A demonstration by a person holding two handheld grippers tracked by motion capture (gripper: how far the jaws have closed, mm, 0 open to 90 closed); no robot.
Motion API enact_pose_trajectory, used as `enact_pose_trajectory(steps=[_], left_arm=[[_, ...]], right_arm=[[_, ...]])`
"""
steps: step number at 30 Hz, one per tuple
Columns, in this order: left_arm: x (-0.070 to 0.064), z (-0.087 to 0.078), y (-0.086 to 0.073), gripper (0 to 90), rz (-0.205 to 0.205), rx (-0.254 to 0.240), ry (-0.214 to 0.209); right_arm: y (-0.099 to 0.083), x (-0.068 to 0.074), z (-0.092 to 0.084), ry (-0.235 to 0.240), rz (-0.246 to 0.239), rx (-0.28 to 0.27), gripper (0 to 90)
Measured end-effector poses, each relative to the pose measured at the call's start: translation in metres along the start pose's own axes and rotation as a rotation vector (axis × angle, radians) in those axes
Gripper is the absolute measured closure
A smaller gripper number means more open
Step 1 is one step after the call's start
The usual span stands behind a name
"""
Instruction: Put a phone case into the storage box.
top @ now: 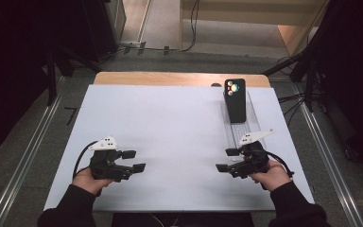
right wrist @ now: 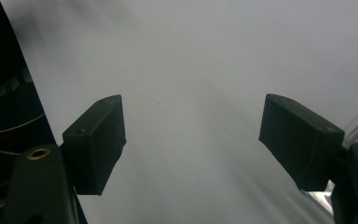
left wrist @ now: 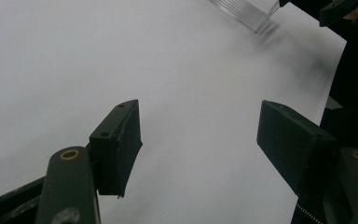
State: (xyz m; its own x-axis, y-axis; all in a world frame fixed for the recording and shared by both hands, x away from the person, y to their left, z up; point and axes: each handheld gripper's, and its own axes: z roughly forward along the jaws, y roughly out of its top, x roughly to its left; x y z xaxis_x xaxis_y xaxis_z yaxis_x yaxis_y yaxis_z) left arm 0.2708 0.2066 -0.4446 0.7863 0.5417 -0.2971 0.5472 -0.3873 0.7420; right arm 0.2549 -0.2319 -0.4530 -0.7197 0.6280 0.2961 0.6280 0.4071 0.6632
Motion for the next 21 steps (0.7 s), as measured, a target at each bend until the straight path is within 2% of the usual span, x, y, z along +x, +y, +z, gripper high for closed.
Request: enact_pose_trajectory(steps=[9, 11, 15, 21], left_arm=[[0.000, -0.003, -0.005, 31.2, -0.008, 0.003, -0.003], [0.000, -0.003, -0.006, 31.2, -0.005, 0.006, -0.001], [0.001, -0.003, -0.008, 31.2, -0.009, 0.011, -0.002], [0.002, -0.002, -0.009, 31.2, -0.014, 0.020, -0.001]], right_arm=[[-0.018, -0.006, -0.007, -0.011, 0.036, 0.012, 20.5], [-0.021, -0.007, -0.009, -0.030, 0.024, 0.016, 20.5], [-0.029, -0.012, -0.012, -0.033, 0.047, 0.011, 20.5], [-0.033, -0.017, -0.014, -0.047, 0.056, -0.006, 20.5]])
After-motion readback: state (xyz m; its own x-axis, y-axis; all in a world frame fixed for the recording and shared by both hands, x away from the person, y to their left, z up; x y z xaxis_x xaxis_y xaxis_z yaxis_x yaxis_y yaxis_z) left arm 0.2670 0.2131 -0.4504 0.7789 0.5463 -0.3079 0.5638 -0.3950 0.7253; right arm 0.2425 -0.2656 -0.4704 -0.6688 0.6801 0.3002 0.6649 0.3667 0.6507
